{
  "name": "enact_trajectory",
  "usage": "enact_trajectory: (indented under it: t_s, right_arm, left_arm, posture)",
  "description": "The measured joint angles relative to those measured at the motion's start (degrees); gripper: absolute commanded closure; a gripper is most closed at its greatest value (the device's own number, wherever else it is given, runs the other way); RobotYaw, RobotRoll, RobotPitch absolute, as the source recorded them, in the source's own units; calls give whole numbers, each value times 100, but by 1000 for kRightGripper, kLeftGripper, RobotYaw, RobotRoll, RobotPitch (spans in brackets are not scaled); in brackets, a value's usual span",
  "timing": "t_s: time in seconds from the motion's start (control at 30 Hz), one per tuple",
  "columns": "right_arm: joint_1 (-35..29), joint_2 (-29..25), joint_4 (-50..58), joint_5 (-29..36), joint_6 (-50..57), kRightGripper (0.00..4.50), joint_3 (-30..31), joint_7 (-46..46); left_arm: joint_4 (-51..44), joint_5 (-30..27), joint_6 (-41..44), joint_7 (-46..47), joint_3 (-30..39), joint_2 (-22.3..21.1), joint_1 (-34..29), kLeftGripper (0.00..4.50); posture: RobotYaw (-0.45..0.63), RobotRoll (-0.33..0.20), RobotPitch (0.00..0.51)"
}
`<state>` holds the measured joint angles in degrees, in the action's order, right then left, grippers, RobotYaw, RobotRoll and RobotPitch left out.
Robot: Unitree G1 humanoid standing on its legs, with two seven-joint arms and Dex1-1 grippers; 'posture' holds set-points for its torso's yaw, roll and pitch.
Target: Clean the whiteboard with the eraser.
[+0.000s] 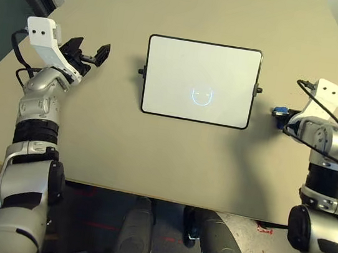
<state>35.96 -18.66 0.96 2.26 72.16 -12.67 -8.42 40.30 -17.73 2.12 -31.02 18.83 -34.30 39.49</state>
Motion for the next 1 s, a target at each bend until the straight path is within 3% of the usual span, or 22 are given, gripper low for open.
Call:
enact_trajectory:
  t_s: [0.33,0.43,0.63,0.83,1.0]
  right_arm:
    - [-67,-158,-507,32,-778,17,-224,41]
    - [-65,-183,-620,129,-1269,17,-406,56]
    - [4,-359,-962,465,-3803,17,-990,-88]
    - [-366,-739,-2366,481,-6091,17,-1186,-250]
    - [-616,-845,-3550,517,-7056,17,-1303,-264]
  left_arm:
    - [278,17,-10,-12,-172,203,327,0]
    - [445,45,-146,2,-196,274,592,0]
    - [956,153,-676,258,-174,296,928,0]
    - [1487,230,-1241,735,-60,261,1037,0]
    - [1742,235,-1543,969,72,112,915,0]
  posture:
    - [-93,0,168]
    - [-106,0,171]
    - [-120,0,173]
    - [-116,0,152]
    - [-105,0,132]
